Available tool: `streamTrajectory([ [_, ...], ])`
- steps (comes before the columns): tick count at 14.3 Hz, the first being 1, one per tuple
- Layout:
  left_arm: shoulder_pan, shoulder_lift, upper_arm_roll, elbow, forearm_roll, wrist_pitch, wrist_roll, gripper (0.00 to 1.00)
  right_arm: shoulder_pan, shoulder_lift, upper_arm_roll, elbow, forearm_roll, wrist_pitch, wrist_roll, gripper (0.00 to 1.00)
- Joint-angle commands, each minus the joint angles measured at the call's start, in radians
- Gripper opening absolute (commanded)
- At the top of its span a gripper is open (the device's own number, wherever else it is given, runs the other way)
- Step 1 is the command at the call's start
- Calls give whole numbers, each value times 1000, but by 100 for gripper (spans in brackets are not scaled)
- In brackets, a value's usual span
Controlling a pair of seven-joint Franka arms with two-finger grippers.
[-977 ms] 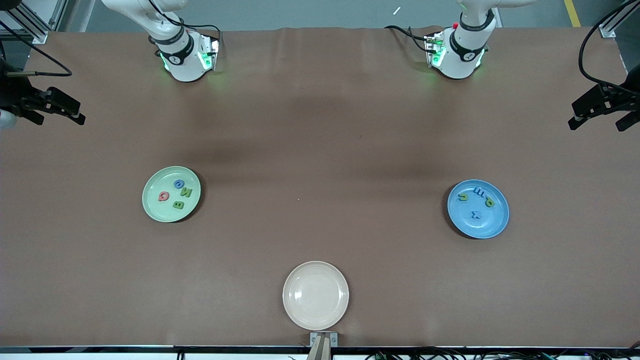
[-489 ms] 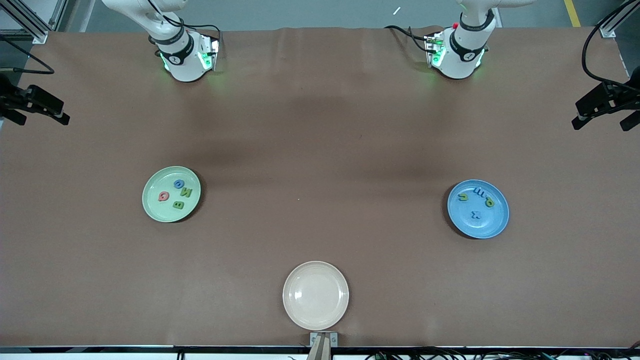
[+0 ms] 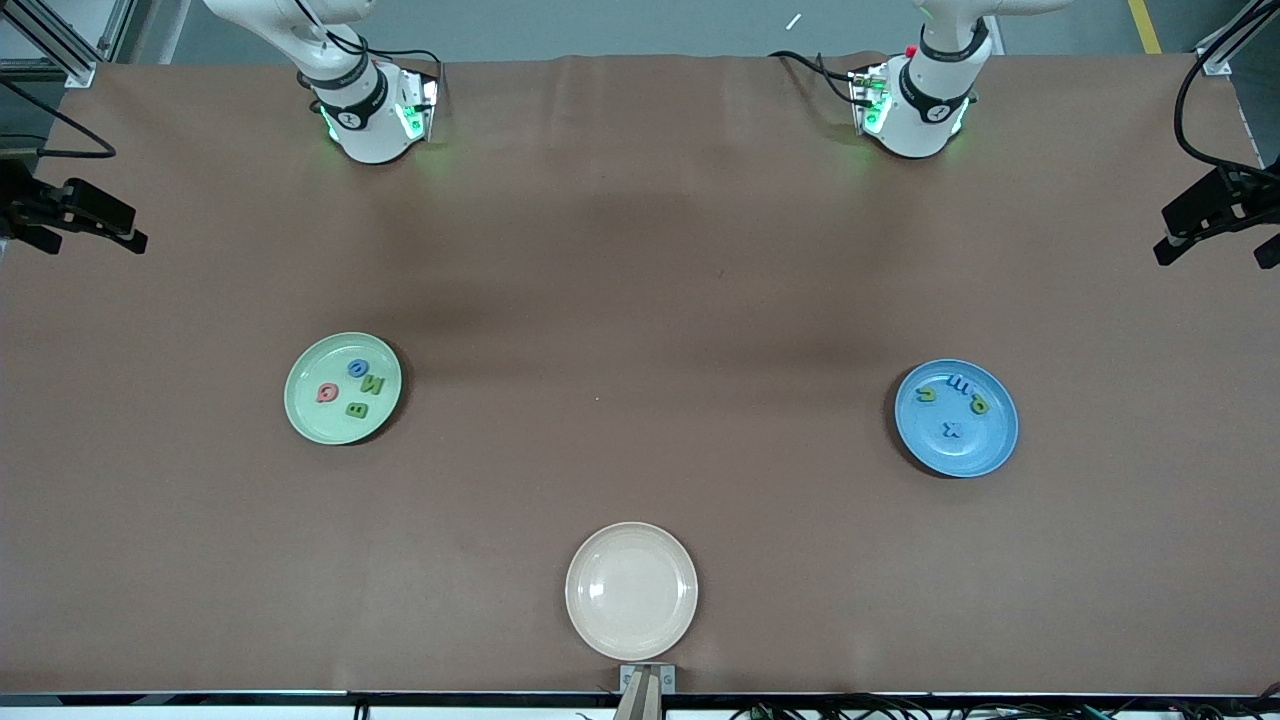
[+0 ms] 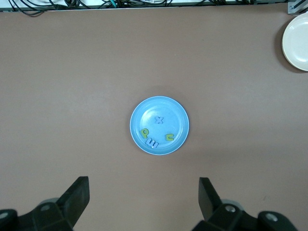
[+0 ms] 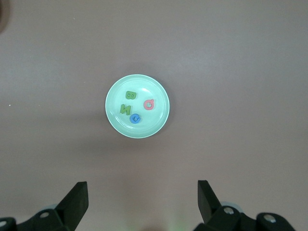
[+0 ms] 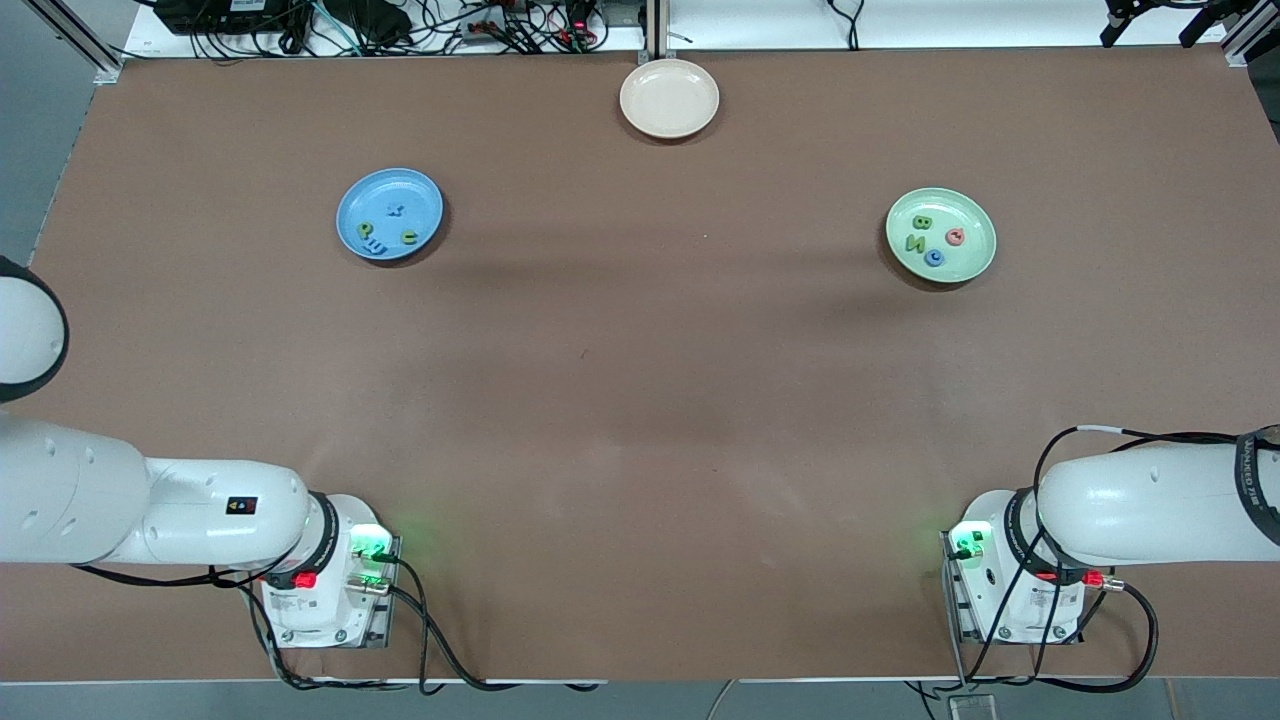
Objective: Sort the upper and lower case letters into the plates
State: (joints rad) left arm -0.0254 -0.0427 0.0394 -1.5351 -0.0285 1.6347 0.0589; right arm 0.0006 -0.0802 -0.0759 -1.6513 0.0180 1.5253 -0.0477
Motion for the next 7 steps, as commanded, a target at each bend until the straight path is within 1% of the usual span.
streamTrajectory([
  [1, -2, 40, -1, 38, 4, -29, -1, 100, 4, -3, 7, 1, -1, -10, 25, 100],
  [7, -1, 52, -3, 35, 5, -32, 2, 100, 10, -3, 8, -2, -1, -5, 25, 100],
])
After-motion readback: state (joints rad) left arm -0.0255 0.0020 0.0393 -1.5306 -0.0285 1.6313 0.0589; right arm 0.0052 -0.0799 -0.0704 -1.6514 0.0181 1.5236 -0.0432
